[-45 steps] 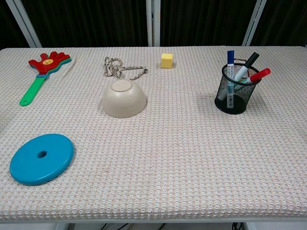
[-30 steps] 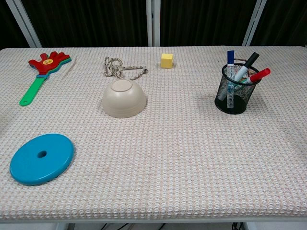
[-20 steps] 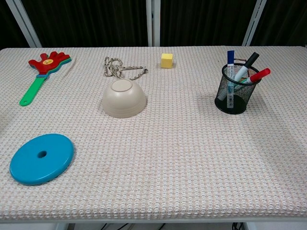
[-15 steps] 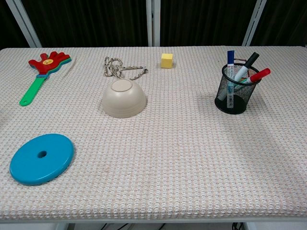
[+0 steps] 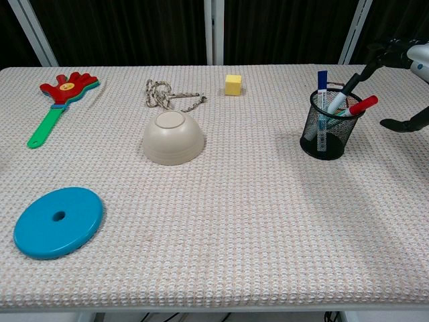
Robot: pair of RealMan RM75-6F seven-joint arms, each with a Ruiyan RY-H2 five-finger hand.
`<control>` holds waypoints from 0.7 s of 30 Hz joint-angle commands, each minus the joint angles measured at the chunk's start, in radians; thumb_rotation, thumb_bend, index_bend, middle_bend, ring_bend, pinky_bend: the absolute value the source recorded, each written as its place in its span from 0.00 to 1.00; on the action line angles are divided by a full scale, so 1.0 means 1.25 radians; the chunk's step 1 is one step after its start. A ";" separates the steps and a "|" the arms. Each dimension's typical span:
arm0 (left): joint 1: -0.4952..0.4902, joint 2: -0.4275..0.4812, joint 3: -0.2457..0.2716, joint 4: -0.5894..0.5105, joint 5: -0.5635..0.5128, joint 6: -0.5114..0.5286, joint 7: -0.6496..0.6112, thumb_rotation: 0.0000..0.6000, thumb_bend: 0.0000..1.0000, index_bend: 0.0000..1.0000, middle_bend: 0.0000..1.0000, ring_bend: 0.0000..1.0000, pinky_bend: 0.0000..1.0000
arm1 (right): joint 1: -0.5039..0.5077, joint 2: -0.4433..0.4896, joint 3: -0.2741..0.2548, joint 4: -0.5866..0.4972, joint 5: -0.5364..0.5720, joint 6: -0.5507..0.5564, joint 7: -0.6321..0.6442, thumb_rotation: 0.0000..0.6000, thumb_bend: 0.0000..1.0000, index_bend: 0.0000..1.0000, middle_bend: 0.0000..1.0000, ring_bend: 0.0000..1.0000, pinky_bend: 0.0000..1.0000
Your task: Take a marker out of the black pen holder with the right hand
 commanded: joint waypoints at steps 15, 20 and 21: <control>0.000 0.006 -0.006 0.006 -0.008 0.001 -0.015 1.00 0.15 0.11 0.02 0.00 0.06 | 0.030 -0.040 0.005 0.049 -0.003 0.009 0.001 1.00 0.29 0.41 0.00 0.00 0.00; 0.001 0.008 -0.006 0.006 -0.011 0.001 -0.018 1.00 0.15 0.11 0.02 0.00 0.06 | 0.034 -0.048 0.004 0.058 0.003 0.010 -0.004 1.00 0.29 0.43 0.00 0.00 0.00; 0.002 0.008 -0.007 0.006 -0.012 0.002 -0.019 1.00 0.15 0.11 0.02 0.00 0.06 | 0.034 -0.050 0.003 0.059 0.004 0.011 -0.004 1.00 0.29 0.44 0.00 0.00 0.00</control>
